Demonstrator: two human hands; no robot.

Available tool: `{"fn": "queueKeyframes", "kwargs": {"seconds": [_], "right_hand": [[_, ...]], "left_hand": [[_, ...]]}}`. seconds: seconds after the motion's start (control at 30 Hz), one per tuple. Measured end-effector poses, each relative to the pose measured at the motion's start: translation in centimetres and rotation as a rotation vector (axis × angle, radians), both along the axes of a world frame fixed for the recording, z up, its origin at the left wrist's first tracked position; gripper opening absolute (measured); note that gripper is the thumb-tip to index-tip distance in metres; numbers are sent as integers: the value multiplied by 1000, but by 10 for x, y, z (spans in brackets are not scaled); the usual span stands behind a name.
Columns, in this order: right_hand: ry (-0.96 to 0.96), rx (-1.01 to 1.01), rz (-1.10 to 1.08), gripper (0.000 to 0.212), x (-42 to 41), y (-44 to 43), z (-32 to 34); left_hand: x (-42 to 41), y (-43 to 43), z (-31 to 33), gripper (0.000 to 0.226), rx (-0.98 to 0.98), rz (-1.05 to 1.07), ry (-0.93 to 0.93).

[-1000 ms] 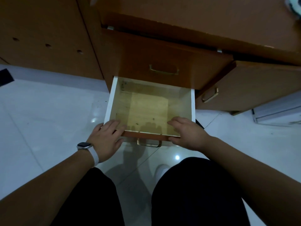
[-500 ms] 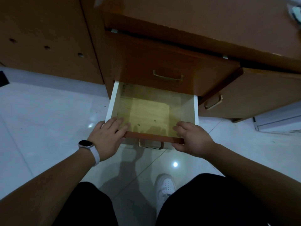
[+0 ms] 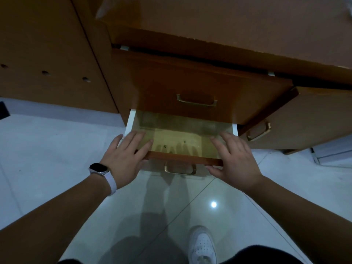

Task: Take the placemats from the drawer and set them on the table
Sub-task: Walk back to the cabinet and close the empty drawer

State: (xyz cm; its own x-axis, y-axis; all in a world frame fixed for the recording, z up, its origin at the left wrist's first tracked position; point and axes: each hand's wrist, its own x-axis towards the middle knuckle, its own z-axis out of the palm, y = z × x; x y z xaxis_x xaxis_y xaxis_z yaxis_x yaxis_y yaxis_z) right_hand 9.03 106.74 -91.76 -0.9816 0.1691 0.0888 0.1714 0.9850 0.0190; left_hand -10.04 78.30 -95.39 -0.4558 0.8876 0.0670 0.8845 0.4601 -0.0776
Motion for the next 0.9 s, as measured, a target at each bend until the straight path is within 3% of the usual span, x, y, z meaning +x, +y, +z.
{"fn": "queueKeyframes", "kwargs": {"seconds": [0.37, 0.9], "right_hand": [[151, 57, -136, 85, -31, 26, -16], [438, 173, -186, 63, -70, 46, -45]], "left_hand": [[-49, 34, -12, 62, 96, -33, 179], [-93, 66, -39, 61, 407, -64, 358]]}}
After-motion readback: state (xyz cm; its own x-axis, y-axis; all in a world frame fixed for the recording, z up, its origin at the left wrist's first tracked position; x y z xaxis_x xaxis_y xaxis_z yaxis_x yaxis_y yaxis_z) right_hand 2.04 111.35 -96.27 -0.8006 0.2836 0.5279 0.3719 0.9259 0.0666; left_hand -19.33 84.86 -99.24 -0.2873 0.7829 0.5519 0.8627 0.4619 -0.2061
